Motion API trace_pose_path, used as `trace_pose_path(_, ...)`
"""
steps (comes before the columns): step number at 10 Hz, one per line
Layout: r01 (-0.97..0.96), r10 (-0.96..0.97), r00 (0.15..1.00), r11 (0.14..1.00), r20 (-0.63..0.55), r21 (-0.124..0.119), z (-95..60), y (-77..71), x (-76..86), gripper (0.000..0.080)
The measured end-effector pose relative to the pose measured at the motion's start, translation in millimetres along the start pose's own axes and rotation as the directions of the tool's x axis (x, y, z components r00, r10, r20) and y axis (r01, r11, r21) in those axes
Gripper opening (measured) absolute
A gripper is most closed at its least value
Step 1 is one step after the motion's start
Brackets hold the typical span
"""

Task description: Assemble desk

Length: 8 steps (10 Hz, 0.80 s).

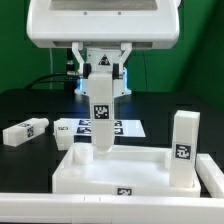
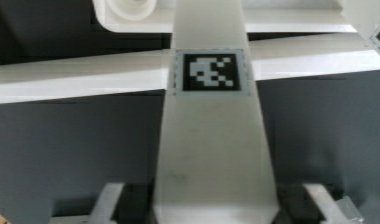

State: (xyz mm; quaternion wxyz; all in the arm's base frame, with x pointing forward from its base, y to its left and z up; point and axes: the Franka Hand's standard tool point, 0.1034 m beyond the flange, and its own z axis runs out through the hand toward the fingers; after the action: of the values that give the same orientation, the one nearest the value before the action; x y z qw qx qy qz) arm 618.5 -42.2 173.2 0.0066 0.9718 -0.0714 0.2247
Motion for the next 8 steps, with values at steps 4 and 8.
trace_pose_path(4, 0.056, -0.056, 0.998, 0.998, -0.006, -0.026, 7.0, 28.8, 11.8, 0.029)
trace_pose_path(8, 0.058, -0.058, 0.998, 0.998, -0.004, -0.026, 8.4, 28.7, 10.7, 0.029)
